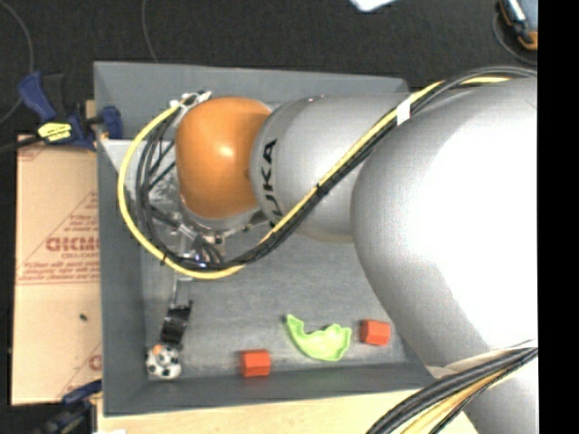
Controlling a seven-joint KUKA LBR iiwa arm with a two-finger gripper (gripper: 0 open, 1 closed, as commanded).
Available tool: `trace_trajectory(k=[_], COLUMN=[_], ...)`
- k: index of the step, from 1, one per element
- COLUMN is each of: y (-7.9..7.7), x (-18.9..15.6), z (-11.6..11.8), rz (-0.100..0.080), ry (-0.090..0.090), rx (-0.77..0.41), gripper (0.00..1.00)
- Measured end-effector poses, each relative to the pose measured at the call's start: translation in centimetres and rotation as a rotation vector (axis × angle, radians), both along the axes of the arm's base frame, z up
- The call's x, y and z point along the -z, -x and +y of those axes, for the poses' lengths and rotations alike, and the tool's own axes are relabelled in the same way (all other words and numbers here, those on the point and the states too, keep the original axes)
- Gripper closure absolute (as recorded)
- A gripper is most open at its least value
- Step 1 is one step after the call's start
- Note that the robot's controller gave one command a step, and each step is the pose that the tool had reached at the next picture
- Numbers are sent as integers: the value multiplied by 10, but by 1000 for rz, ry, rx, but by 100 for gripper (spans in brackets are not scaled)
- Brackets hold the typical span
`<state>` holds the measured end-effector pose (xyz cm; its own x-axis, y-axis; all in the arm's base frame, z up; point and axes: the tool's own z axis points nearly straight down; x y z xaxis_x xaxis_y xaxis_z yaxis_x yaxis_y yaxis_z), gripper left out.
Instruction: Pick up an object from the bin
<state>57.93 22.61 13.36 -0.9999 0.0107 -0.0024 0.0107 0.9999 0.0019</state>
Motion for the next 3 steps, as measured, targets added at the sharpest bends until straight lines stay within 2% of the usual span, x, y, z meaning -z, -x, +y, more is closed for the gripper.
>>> trace_trajectory(k=[1, 2, 3], y=[0, 70, 73], x=[0, 40, 37], z=[0, -3, -36], rz=[0, -14, 0], ry=[0, -9, -1], rx=[0, 2, 25], gripper=[0, 0, 0])
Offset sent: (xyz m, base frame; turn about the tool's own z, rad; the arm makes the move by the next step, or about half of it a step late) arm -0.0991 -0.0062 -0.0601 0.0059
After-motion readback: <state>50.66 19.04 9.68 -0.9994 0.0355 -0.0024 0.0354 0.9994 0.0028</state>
